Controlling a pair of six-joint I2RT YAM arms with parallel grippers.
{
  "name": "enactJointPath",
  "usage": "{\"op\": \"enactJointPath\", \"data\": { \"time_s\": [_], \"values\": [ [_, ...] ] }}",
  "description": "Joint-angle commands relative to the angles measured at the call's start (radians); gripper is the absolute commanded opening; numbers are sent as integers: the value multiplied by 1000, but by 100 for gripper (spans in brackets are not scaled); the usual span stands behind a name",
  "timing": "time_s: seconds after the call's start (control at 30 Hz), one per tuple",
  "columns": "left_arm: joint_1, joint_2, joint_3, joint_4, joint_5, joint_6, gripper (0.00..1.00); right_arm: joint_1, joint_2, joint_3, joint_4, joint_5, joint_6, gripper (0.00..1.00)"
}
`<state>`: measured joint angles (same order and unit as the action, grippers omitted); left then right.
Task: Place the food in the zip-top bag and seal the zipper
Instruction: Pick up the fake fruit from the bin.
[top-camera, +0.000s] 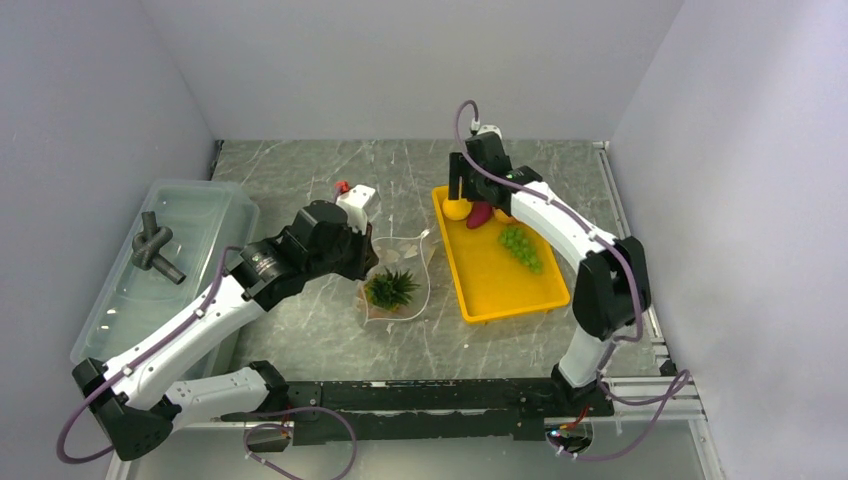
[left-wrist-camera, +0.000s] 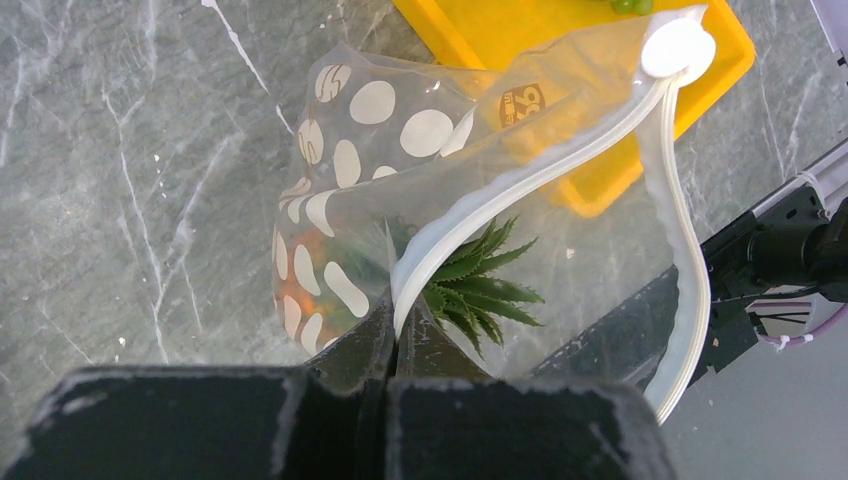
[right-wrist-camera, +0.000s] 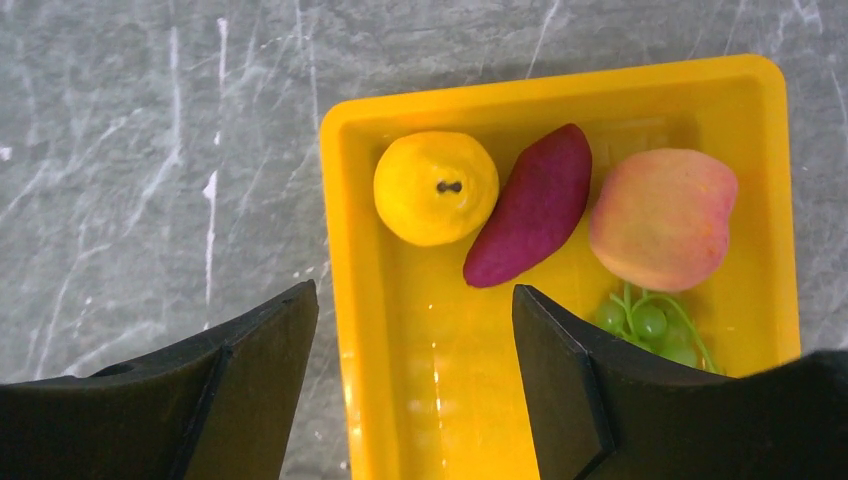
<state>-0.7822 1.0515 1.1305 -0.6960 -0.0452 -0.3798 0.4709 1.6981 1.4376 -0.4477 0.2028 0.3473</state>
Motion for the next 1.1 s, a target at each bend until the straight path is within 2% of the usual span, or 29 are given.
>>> {"op": "enactJointPath", "data": {
  "time_s": [0.0, 0.57, 1.07],
  "values": [
    [1, -1, 58, 11, 29, 1, 0, -26, 90, 101, 10, 2, -27, 74],
    [1, -1, 68, -17, 31, -17, 0, -72, 323, 256, -6, -62, -40, 67],
    [1, -11, 60, -15, 36, -24, 0, -72, 346, 228, -8, -86, -22, 56]
  ]
}}
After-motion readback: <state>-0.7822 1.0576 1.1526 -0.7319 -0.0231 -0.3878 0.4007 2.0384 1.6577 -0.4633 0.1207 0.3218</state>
